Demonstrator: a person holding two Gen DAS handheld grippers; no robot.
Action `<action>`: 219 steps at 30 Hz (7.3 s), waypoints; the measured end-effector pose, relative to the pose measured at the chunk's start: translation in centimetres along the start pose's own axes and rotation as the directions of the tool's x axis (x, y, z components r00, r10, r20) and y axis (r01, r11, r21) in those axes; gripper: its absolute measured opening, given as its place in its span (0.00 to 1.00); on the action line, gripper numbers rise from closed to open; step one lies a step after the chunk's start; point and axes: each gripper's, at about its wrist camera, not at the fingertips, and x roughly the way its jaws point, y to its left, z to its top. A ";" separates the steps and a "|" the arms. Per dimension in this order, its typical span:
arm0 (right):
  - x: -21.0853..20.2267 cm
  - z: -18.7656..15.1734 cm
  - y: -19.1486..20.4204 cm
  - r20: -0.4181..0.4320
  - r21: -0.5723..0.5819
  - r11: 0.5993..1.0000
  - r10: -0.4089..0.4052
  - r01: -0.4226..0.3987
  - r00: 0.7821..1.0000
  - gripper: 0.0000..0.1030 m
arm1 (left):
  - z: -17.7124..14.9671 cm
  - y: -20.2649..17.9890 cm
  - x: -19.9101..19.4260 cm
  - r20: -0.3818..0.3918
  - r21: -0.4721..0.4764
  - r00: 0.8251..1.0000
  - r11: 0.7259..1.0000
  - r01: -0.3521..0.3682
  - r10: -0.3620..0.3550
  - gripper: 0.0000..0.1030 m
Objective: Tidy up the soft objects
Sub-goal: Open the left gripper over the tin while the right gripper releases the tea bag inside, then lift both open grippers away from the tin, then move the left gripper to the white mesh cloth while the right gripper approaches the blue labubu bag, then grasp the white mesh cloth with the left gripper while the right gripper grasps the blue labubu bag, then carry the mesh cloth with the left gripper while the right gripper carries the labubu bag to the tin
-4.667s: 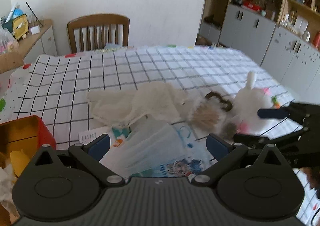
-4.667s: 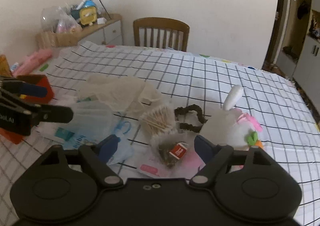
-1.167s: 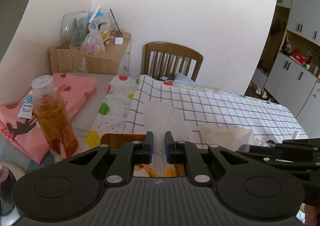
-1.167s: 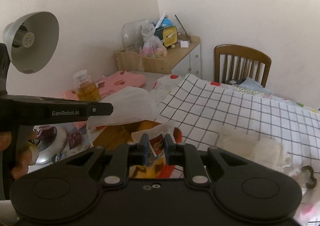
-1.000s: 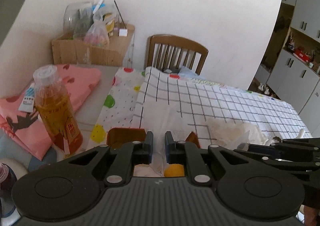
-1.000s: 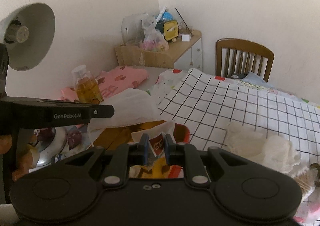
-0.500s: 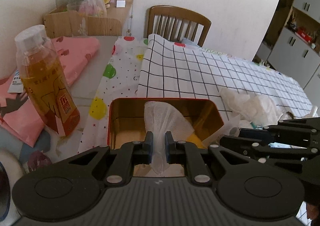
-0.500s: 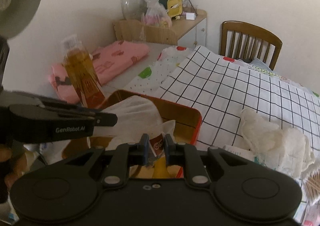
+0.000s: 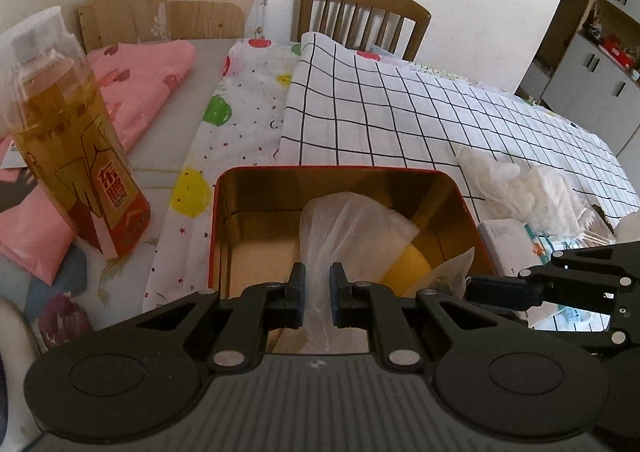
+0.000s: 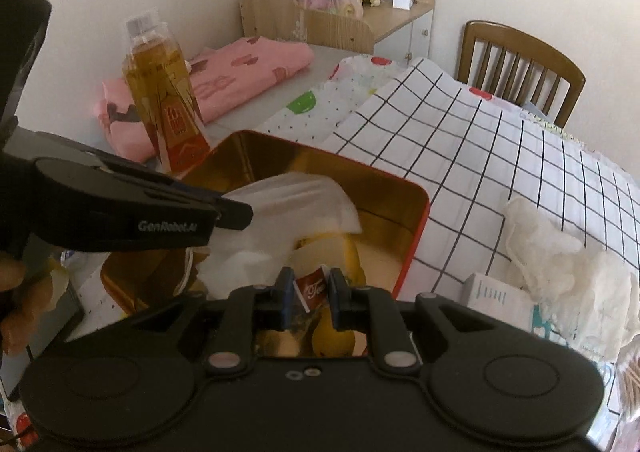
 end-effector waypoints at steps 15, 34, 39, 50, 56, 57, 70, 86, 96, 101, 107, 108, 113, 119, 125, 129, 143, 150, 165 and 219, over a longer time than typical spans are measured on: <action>-0.4 -0.8 0.5 -0.001 -0.039 0.999 0.007 -0.007 1.000 0.36 | -0.5 -0.3 0.2 -0.031 -0.003 1.000 1.000 -0.007 0.007 0.17; -5.3 -2.0 -0.8 0.105 -0.012 1.000 0.012 -0.011 0.994 0.68 | -1.5 -2.2 -3.8 0.049 0.011 0.999 1.000 0.008 -0.008 0.69; -7.6 -2.6 -1.9 0.148 0.014 1.000 0.025 -0.027 0.989 0.75 | -1.6 -3.3 -5.4 0.076 0.025 0.997 1.000 0.014 -0.016 0.69; -12.3 -4.2 -5.0 0.229 0.074 0.996 0.035 -0.054 0.973 0.83 | -1.6 -7.6 -8.6 0.142 0.081 0.989 0.996 0.026 -0.038 0.69; -15.0 -5.3 -7.1 0.271 0.097 0.994 0.022 -0.050 0.962 0.88 | -1.7 -10.4 -9.6 0.167 0.108 0.984 0.993 0.046 -0.063 0.77; -15.5 -5.6 -7.6 0.277 0.105 0.993 0.016 -0.047 0.961 0.88 | -1.8 -10.9 -9.7 0.172 0.112 0.983 0.992 0.050 -0.069 0.77; -20.1 -10.8 -14.0 0.304 0.196 0.980 -0.095 0.036 0.948 0.96 | -1.7 -18.0 -9.1 0.190 0.187 0.968 0.974 0.129 -0.165 0.84; -20.8 -15.2 -18.7 0.252 0.196 0.979 -0.114 0.065 0.961 1.00 | -1.3 -24.8 -5.5 0.179 0.226 0.957 0.956 0.186 -0.229 0.97; -17.3 -15.7 -19.6 0.208 0.164 0.985 -0.078 0.044 0.975 1.00 | 1.3 -26.7 0.2 0.129 0.215 0.977 0.966 0.141 -0.172 0.97; -14.8 -15.3 -19.9 0.180 0.136 0.990 -0.061 0.037 0.982 1.00 | 2.5 -27.2 3.4 0.086 0.202 0.985 0.971 0.130 -0.150 0.97; -11.9 -14.6 -19.8 0.146 0.092 0.995 -0.040 0.026 0.988 1.00 | 3.7 -27.3 6.6 0.057 0.180 0.991 0.977 0.113 -0.125 0.97; -11.3 -14.5 -19.8 0.137 0.081 0.996 -0.035 0.024 0.990 1.00 | 4.0 -27.4 7.2 0.047 0.176 0.992 0.978 0.107 -0.117 0.97; -8.9 -14.1 -19.6 0.096 0.031 0.999 -0.016 0.013 0.995 1.00 | 4.5 -27.9 9.7 0.019 0.186 0.996 0.979 0.085 -0.091 0.97; -7.0 -13.4 -19.8 0.075 -0.001 1.000 -0.012 0.012 0.997 1.00 | 5.3 -28.2 12.6 -0.028 0.170 0.997 0.982 0.079 -0.076 0.97; -5.1 -13.1 -20.2 0.044 -0.014 1.000 0.002 -0.001 0.999 1.00 | 6.0 -27.9 15.1 -0.085 0.135 0.992 0.985 0.104 -0.093 0.97; -4.3 -13.1 -20.4 0.022 -0.022 1.000 0.023 -0.022 0.999 1.00 | 5.8 -28.0 15.9 -0.101 0.149 0.990 0.983 0.108 -0.093 0.96; -3.6 -13.8 -19.8 0.026 -0.067 0.998 0.006 -0.005 1.000 0.92 | 5.4 -28.8 15.9 -0.047 0.235 0.998 0.971 0.055 -0.045 0.41; -4.6 -13.8 -18.9 0.033 -0.087 0.996 0.025 -0.023 0.999 0.60 | 5.6 -28.1 15.6 -0.039 0.217 0.998 0.975 0.053 -0.046 0.19; -9.1 -14.1 -19.2 0.091 0.039 0.999 0.002 -0.005 0.996 0.15 | 5.8 -26.7 11.4 0.027 0.162 0.996 0.983 0.085 -0.091 0.16; -14.9 -3.7 -8.3 0.274 0.131 0.974 0.143 -0.184 0.951 0.11 | 1.3 -7.6 -10.1 0.181 -0.049 0.983 0.999 -0.021 0.029 0.16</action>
